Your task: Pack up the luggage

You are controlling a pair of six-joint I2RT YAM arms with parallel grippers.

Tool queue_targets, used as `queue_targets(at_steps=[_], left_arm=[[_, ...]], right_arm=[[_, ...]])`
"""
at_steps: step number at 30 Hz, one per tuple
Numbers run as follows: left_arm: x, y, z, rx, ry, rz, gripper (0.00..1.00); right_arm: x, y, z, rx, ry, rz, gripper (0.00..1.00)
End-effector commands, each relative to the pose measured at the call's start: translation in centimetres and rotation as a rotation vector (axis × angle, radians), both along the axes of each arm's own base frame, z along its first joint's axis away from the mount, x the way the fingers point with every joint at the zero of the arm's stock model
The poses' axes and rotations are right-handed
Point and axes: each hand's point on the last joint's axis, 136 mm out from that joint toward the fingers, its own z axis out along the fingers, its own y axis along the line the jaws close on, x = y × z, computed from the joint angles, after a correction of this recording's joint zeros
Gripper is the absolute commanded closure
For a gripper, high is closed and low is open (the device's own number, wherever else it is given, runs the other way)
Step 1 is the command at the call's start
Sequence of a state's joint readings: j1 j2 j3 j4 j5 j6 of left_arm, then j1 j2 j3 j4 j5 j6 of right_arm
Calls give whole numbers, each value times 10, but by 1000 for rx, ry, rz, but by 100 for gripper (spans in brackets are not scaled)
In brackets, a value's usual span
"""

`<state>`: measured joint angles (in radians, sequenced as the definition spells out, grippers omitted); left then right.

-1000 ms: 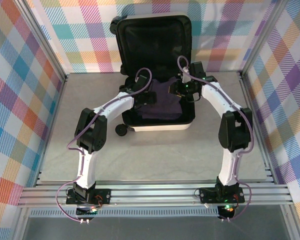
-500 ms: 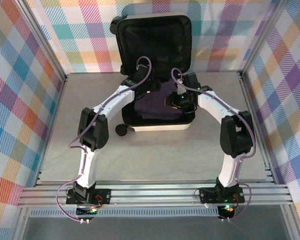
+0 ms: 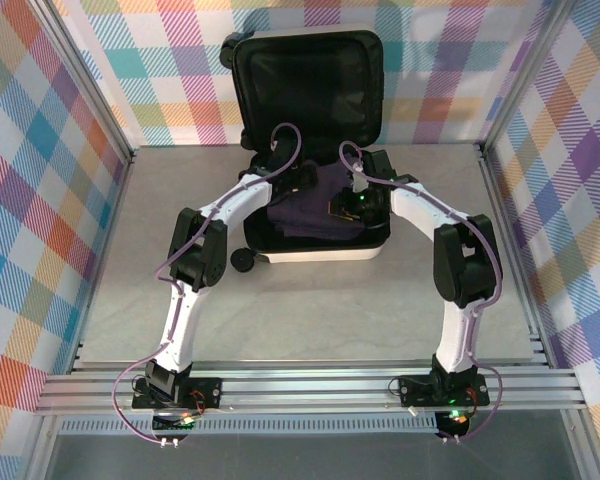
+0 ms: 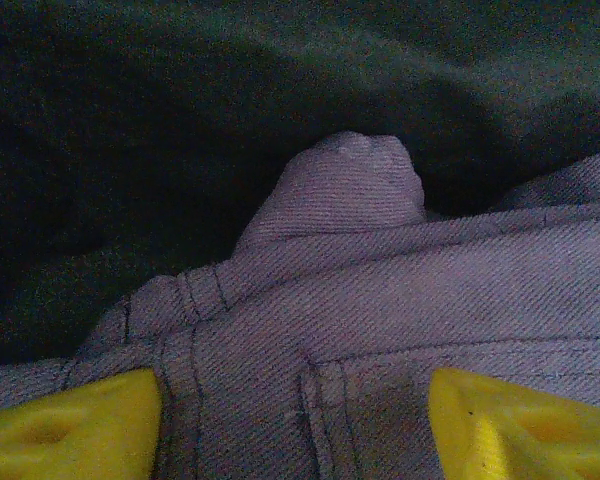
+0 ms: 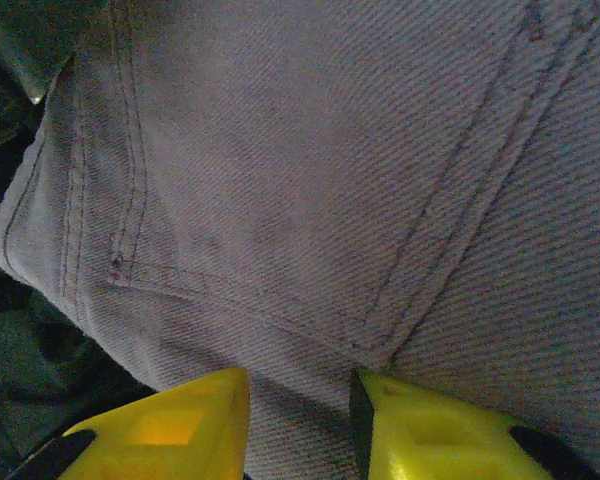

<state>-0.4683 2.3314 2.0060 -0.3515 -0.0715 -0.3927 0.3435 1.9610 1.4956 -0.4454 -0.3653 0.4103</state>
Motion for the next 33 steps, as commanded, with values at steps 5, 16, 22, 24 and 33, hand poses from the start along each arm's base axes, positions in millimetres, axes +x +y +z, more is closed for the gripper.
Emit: queue_targets(at_steps=[5, 16, 22, 24, 33], left_arm=[[-6, 5, 41, -3, -53, -30, 31], [-101, 105, 123, 220, -66, 158, 27], [-168, 153, 80, 327, 69, 240, 29], [-181, 156, 67, 315, 102, 238, 30], [-192, 154, 46, 306, 148, 238, 34]], right_arm=[[3, -5, 21, -22, -49, 4, 64], [20, -19, 110, -44, -292, -10, 55], [30, -32, 141, -96, -404, -54, 54], [36, -38, 152, -112, -460, -82, 52], [89, -61, 208, -179, -668, -196, 46]])
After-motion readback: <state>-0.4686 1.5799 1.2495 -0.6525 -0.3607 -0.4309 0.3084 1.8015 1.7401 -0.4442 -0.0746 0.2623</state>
